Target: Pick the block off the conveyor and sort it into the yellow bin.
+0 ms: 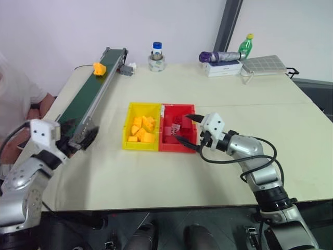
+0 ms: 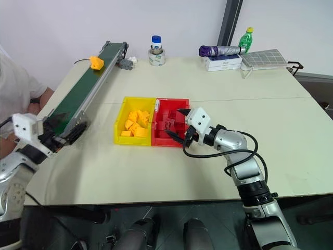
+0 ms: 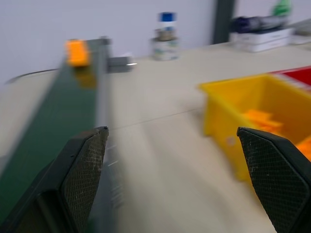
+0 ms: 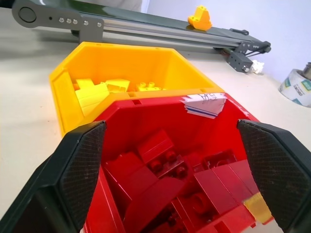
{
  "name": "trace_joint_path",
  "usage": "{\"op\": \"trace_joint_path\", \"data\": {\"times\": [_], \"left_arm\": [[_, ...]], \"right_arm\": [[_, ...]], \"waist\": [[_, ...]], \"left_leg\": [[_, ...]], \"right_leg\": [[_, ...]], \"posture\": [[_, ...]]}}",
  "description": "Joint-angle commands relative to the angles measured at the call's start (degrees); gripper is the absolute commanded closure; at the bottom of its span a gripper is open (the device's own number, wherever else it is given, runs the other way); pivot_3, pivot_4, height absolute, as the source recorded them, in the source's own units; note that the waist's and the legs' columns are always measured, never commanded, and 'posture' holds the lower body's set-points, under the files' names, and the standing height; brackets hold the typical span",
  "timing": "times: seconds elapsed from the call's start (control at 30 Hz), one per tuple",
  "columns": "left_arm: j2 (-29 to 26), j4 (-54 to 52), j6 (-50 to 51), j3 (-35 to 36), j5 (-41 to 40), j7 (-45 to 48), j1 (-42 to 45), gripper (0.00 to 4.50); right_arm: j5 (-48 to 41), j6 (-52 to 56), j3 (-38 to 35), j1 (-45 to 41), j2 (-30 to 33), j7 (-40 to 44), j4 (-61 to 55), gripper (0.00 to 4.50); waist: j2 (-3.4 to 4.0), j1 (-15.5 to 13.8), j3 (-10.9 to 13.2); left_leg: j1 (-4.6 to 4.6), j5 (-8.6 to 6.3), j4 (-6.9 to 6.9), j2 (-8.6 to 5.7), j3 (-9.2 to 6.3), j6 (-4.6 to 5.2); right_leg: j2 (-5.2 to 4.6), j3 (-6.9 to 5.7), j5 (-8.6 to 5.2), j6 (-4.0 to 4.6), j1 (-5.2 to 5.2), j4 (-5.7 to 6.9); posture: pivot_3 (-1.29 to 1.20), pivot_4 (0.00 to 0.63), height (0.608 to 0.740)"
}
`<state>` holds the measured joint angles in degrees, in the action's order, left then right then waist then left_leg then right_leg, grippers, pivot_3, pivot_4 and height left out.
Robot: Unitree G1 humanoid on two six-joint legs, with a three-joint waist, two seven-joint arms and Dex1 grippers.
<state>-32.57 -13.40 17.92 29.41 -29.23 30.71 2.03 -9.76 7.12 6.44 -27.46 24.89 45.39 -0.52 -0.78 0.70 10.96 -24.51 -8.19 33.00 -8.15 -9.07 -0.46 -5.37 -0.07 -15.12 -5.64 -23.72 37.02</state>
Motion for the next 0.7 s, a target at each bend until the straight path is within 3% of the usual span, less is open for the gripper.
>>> {"op": "trace_joint_path", "data": {"times": [0.03,0.2,0.7], "left_arm": [[0.59,-3.18,-2.96,5.53,1.13,-3.20,-3.42,0.03],[2.87,-1.29,-7.07,10.29,2.06,-6.65,-7.18,0.03],[1.13,4.24,-6.66,9.41,1.36,-7.67,-3.01,0.03]], "right_arm": [[-0.46,-1.52,-0.24,-2.02,-0.57,0.42,0.21,0.00],[-0.39,-2.16,0.06,-2.75,-1.23,1.01,1.40,0.00],[-0.09,-2.63,-0.04,-2.81,-1.33,1.41,1.74,0.00]], "waist": [[0.00,0.02,0.00],[0.00,-0.13,0.00],[0.00,0.09,0.00]], "left_leg": [[0.00,0.00,0.00,0.00,0.00,0.00],[0.00,-0.01,0.00,0.00,0.00,0.01],[0.00,-0.02,-0.01,0.00,0.03,0.01]], "right_leg": [[0.00,0.00,-0.01,0.01,0.01,0.00],[-0.01,0.00,-0.04,0.06,0.02,-0.02],[-0.01,-0.01,-0.05,0.06,-0.01,-0.01]], "posture": [[0.00,0.150,0.740],[0.00,0.150,0.740],[0.00,0.150,0.740]]}}
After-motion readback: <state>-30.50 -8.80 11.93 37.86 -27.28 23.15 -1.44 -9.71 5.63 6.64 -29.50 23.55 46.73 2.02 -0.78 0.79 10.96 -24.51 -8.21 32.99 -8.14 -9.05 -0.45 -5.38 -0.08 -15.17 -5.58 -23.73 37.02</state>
